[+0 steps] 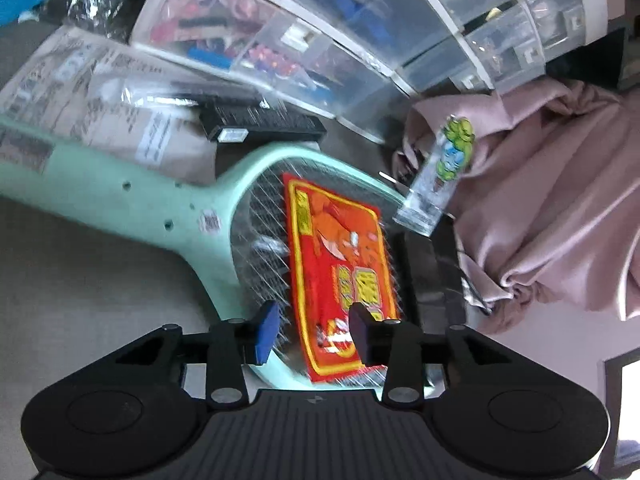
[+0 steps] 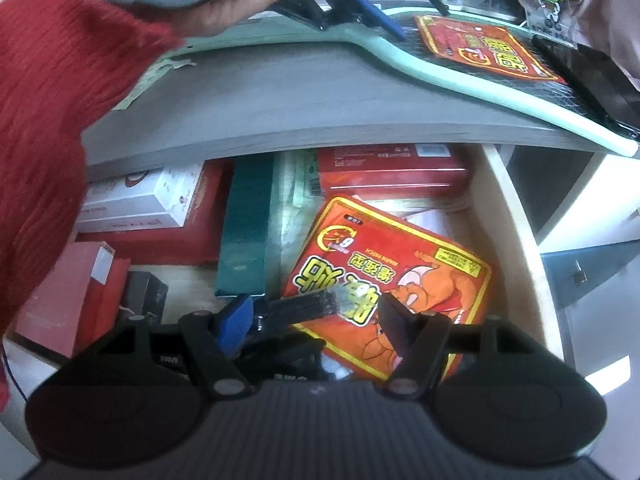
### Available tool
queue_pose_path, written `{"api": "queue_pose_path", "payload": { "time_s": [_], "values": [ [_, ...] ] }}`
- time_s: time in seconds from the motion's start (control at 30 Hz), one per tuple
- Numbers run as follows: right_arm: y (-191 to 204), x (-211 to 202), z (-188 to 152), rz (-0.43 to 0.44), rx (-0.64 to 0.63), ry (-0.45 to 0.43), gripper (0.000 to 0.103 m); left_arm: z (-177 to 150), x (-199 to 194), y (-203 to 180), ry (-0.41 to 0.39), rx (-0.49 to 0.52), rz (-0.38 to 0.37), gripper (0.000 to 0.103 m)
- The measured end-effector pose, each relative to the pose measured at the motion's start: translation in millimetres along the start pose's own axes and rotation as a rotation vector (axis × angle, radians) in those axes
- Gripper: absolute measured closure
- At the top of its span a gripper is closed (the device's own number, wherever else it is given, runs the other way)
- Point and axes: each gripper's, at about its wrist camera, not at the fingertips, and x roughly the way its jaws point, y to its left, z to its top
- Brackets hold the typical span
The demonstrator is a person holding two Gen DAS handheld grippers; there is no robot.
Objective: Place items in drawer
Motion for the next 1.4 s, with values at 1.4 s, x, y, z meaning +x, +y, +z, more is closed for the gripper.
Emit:
{"api": "queue_pose_path", "payload": {
  "time_s": [1.4],
  "values": [
    [-80.7,-41.6,23.6,-0.183,0.191,-0.193,0.034,-13.0,14.4,-9.5,0.037,-0.099,-0.089,0.053]
  ]
}}
